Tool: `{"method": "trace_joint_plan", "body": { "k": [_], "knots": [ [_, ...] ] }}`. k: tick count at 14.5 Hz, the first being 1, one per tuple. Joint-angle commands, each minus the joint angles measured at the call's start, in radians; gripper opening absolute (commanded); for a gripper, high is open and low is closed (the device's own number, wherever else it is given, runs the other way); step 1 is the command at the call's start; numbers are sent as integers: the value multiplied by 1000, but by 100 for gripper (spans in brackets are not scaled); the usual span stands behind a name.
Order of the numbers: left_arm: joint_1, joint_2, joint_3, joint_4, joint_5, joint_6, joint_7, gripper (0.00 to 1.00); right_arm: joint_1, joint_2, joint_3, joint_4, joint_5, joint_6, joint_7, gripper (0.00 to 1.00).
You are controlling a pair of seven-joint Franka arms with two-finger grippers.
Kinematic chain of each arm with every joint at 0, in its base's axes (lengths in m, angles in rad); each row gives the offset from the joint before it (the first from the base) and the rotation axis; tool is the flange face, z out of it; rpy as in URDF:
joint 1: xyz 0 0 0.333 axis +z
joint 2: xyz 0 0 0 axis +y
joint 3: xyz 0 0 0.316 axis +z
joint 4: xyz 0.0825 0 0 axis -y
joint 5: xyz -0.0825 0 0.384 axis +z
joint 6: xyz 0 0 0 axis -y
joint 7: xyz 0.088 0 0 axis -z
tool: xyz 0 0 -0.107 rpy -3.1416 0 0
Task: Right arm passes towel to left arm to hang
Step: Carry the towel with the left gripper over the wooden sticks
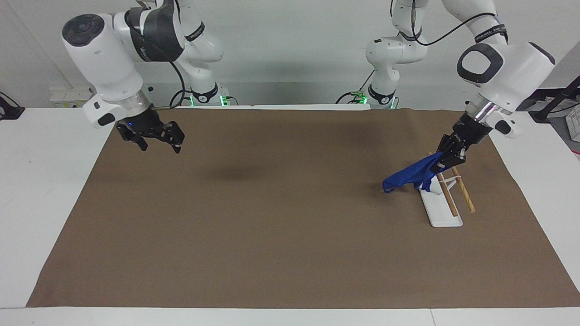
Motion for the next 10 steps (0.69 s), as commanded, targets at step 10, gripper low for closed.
{"method": "trace_joint_plan", "body": {
  "k": [10],
  "knots": [
    [93, -61, 0, -129, 88, 146, -71, 1, 51, -16, -120, 19, -1, -70, -195, 100]
  ]
}}
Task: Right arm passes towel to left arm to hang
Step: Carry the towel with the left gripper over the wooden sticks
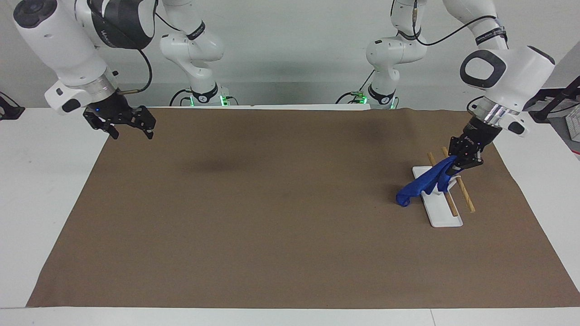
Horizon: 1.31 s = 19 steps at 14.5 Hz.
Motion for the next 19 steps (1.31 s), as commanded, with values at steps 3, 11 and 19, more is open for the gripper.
{"method": "trace_joint_plan", "body": {
  "k": [3, 11, 19],
  "knots": [
    [41, -18, -6, -29, 61, 110, -11, 1, -1, -1, 2, 5, -1, -14, -43, 100],
    [58, -1, -8, -22, 211, 188, 97, 0, 1, 1, 5, 8, -1, -13, -44, 100],
    [133, 3, -6, -19, 211, 222, 347, 0, 1, 1, 5, 9, -1, -13, -44, 100]
  ]
}}
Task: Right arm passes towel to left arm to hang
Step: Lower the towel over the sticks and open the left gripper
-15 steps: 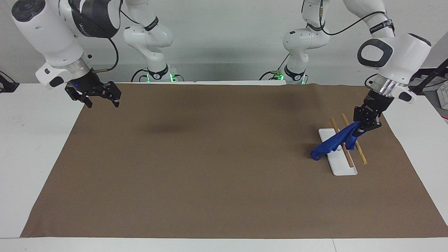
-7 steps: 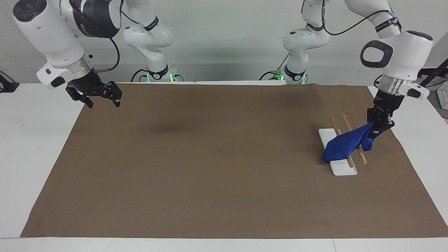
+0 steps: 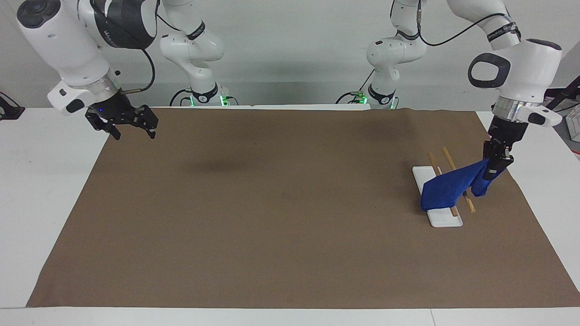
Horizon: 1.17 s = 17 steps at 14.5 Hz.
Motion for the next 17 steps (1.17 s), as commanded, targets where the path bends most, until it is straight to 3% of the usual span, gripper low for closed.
{"method": "trace_joint_plan", "body": {
  "k": [1, 4, 10, 17],
  "knots": [
    [59, -3, -7, -12, 17, 24, 96, 0, -3, 1, 4, 9, 0, -13, -24, 100],
    [61, 7, -10, 5, 16, 34, 92, 0, -3, 1, 4, 9, 0, -14, -24, 100],
    [47, 81, -13, 144, -60, 31, 64, 0, -3, 1, 4, 9, 3, -14, -23, 100],
    [45, 75, -12, 102, -76, 19, 185, 0, -3, 1, 4, 9, 3, -19, -23, 100]
  ]
}}
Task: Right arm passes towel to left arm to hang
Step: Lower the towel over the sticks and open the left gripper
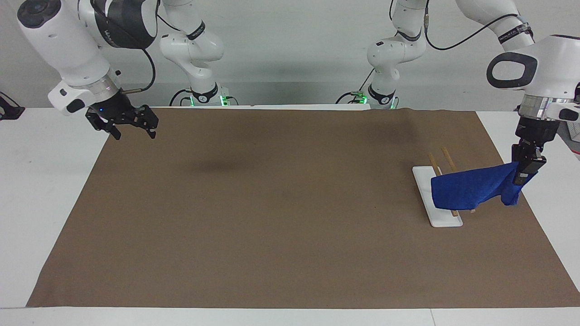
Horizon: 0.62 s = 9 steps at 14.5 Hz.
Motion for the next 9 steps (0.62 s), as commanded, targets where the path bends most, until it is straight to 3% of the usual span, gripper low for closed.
{"method": "trace_joint_plan", "body": {
  "k": [1, 9],
  "knots": [
    [7, -6, 9, -39, -14, -7, 97, 0, -4, 1, 2, 9, 3, -18, -23, 100],
    [48, -12, 12, -128, -14, -7, 309, 0, -4, 1, 4, 9, 3, -17, -23, 100]
  ]
}}
